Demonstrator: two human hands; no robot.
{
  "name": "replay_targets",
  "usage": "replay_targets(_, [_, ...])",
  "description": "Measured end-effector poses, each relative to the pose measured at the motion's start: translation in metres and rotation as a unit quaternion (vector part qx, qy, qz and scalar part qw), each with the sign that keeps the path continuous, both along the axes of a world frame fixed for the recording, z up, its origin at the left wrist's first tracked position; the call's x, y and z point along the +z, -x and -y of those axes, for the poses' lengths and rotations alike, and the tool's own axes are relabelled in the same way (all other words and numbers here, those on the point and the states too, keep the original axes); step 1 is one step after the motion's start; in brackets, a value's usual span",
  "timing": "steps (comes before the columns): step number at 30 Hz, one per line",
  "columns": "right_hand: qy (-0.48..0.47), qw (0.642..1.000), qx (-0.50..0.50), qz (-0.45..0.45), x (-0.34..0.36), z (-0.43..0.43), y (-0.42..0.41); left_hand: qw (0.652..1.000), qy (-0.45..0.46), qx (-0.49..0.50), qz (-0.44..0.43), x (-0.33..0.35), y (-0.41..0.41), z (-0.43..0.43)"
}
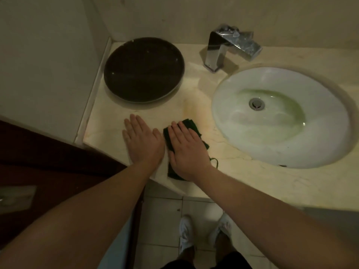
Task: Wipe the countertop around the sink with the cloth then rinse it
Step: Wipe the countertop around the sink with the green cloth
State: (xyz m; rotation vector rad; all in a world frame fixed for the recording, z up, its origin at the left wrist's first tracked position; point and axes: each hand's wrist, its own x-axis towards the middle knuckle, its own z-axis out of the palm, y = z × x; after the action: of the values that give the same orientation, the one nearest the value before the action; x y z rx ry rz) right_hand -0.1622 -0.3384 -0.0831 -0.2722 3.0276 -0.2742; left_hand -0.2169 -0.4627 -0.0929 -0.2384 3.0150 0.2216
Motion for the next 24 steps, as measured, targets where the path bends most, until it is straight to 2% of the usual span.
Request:
replay_targets(6, [-0.029, 0.991, -0.13, -0.005, -0.001, -0.072, -0.051, 1.0, 0.013, -0.008, -0.004, 0.002, -0.001, 0.001])
replay_targets(10, [-0.035, 0.978, -0.207, -0.008, -0.003, -0.078, -0.082, 1.0, 0.018, -0.01, -0.003, 0.001, -0.001, 0.001])
replay_targets(12, [-0.036, 0.981, -0.192, -0.009, -0.001, -0.058, -0.072, 1.0, 0.02, -0.009, 0.001, 0.001, -0.001, 0.002])
replay_targets(16, [-0.01, 0.999, -0.049, -0.018, -0.002, -0.004, -0.032, 1.0, 0.008, -0.008, 0.005, 0.0, 0.001, 0.004])
replay_targets(18, [0.0, 1.0, -0.005, -0.019, -0.003, -0.006, -0.02, 1.0, 0.007, -0.012, 0.0, -0.002, 0.001, 0.006])
replay_targets(20, [0.006, 0.999, -0.028, -0.02, -0.004, -0.03, -0.026, 1.0, 0.001, -0.014, -0.001, -0.001, 0.0, 0.006])
replay_targets(24, [-0.013, 0.987, -0.152, -0.042, -0.008, -0.08, -0.068, 1.0, -0.017, -0.014, 0.01, 0.002, 0.0, 0.004])
